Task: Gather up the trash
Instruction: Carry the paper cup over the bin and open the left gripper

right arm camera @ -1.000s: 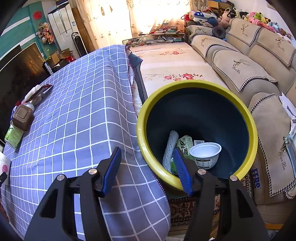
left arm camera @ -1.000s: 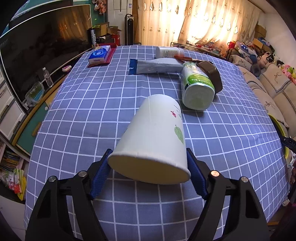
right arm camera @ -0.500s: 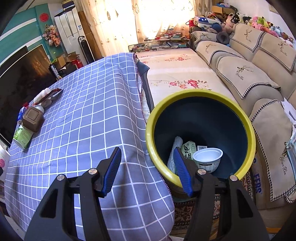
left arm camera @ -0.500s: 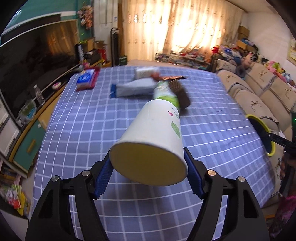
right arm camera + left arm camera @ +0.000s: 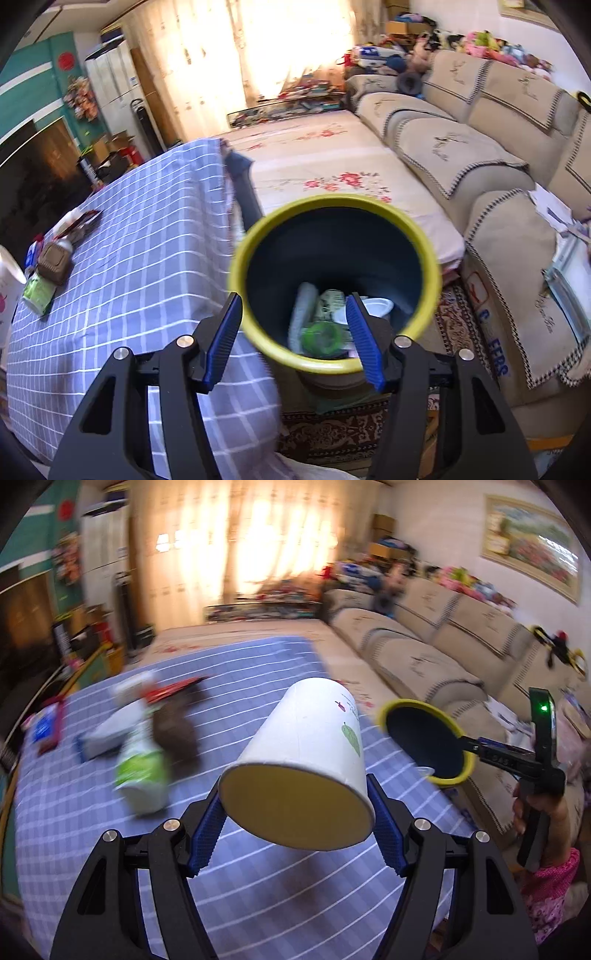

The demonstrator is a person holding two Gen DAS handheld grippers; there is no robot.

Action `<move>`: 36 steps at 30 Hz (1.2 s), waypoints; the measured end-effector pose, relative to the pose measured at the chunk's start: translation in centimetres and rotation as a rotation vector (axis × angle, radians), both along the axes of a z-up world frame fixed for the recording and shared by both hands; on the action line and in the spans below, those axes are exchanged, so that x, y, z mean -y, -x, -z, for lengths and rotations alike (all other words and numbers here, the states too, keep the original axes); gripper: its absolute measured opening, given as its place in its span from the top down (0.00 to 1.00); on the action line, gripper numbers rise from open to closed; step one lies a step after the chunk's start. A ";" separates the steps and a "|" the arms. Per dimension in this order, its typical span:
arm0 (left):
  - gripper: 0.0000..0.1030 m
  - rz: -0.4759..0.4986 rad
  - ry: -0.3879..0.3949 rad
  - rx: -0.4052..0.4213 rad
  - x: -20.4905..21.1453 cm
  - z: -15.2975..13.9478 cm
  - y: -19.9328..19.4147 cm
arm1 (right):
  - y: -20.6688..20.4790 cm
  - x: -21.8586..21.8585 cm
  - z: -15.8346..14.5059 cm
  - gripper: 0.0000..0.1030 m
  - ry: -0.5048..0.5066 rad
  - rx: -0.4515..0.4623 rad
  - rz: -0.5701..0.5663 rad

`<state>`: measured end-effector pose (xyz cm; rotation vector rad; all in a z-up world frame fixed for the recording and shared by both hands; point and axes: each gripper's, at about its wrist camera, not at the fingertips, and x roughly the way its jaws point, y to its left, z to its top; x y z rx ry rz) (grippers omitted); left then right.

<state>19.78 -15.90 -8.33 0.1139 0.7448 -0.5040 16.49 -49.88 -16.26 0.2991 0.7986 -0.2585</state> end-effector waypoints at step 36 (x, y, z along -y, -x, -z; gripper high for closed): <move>0.18 0.292 -0.088 -0.164 25.4 8.1 -10.6 | 3.4 8.9 3.1 0.41 -0.052 -0.045 0.200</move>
